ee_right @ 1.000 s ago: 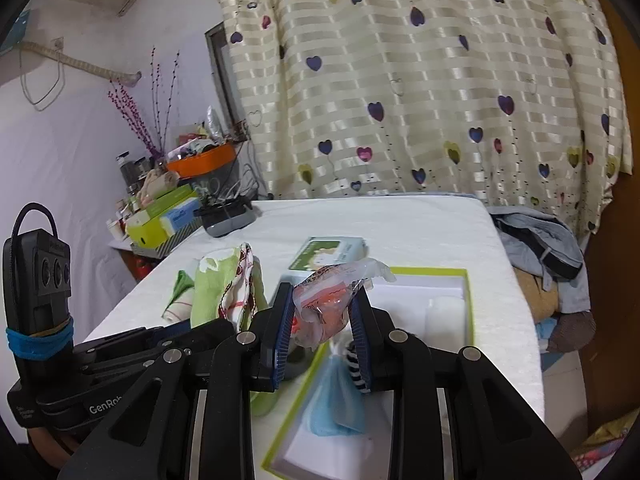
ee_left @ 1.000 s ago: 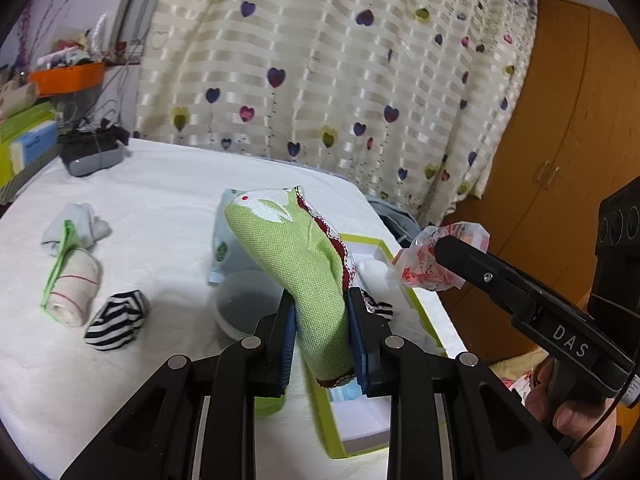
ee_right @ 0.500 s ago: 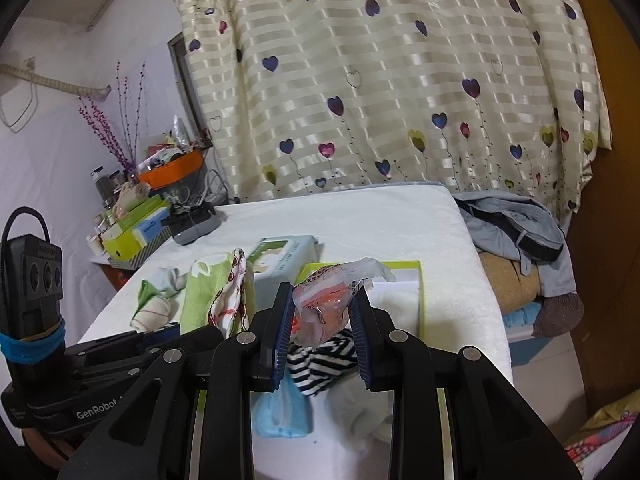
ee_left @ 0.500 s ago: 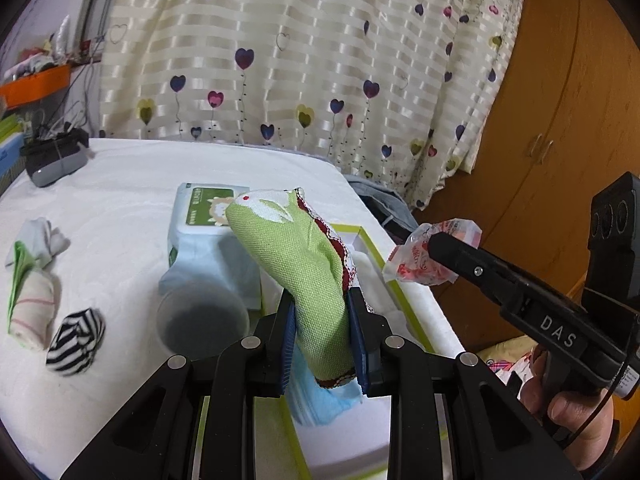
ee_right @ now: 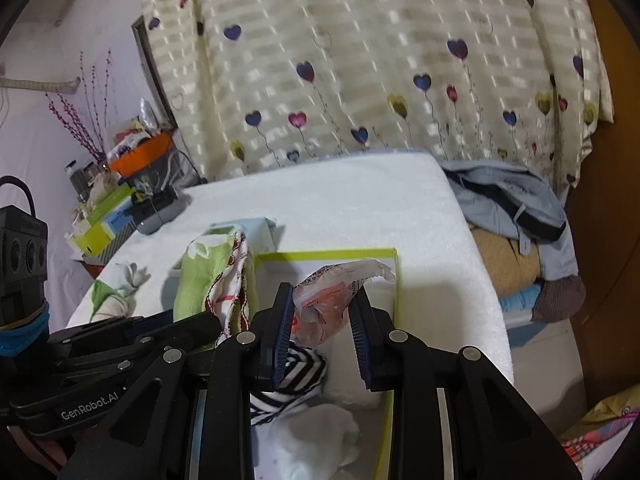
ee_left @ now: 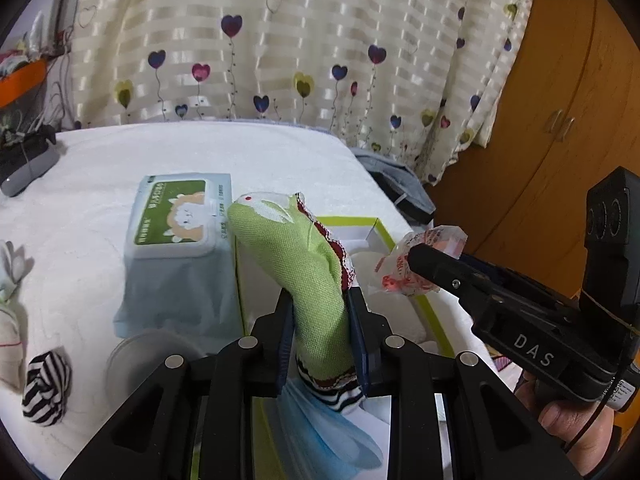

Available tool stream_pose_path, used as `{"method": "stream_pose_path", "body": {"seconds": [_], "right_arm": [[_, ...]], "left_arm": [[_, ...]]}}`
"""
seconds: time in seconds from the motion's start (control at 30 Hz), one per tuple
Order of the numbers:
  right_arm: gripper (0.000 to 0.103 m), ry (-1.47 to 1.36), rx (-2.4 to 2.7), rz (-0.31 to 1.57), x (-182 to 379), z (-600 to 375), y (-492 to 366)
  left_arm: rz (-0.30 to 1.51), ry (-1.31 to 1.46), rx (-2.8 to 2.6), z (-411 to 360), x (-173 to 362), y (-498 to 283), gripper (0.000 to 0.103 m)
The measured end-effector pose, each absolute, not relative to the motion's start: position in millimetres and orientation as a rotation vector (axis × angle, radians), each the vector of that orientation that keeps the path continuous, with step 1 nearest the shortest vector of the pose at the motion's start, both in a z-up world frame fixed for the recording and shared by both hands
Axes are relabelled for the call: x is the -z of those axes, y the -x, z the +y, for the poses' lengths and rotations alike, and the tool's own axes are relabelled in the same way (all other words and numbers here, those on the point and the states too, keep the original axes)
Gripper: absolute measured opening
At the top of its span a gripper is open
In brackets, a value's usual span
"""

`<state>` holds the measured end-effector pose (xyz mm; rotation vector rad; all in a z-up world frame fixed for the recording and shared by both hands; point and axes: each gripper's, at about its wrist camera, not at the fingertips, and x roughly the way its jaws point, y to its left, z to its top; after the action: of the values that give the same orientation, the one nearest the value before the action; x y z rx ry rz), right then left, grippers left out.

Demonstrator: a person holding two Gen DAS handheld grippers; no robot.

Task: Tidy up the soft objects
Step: 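Carry the green pouch in the left gripper while the right carries the plastic bag into the box, then open both grippers to release the pouch and plastic bag in the box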

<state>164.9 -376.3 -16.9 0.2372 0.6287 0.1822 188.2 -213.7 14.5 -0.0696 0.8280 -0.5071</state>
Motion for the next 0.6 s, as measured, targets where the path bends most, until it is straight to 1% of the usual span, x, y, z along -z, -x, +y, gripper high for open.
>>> {"method": "stream_pose_path", "body": {"seconds": [0.2,0.27,0.33,0.37,0.5,0.6], "right_arm": [[0.030,-0.210,-0.192,0.688,26.0,-374.4,-177.4],[0.031,-0.181,-0.183,0.697,27.0,-371.8,-178.3],[0.034,-0.159,-0.169,0.705,28.5,-370.8,-178.6],[0.038,-0.158,-0.169,0.707,29.1,-371.0,-178.7],[0.044,-0.147,-0.168,0.703,28.1,-370.1,-176.1],[0.045,-0.136,-0.175,0.680,21.8,-368.5,-169.6]], "left_arm": [[0.849,0.055,0.508,-221.6,-6.7,-199.6,0.027],[0.856,0.052,0.502,-222.9,-4.4,-202.1,0.030],[0.860,0.053,0.508,-223.8,-2.5,-202.5,0.035],[0.861,0.056,0.510,-224.0,-2.2,-202.1,0.036],[0.856,0.063,0.502,-221.9,-3.6,-201.2,0.037],[0.842,0.074,0.503,-218.7,-8.9,-196.4,0.038]]}}
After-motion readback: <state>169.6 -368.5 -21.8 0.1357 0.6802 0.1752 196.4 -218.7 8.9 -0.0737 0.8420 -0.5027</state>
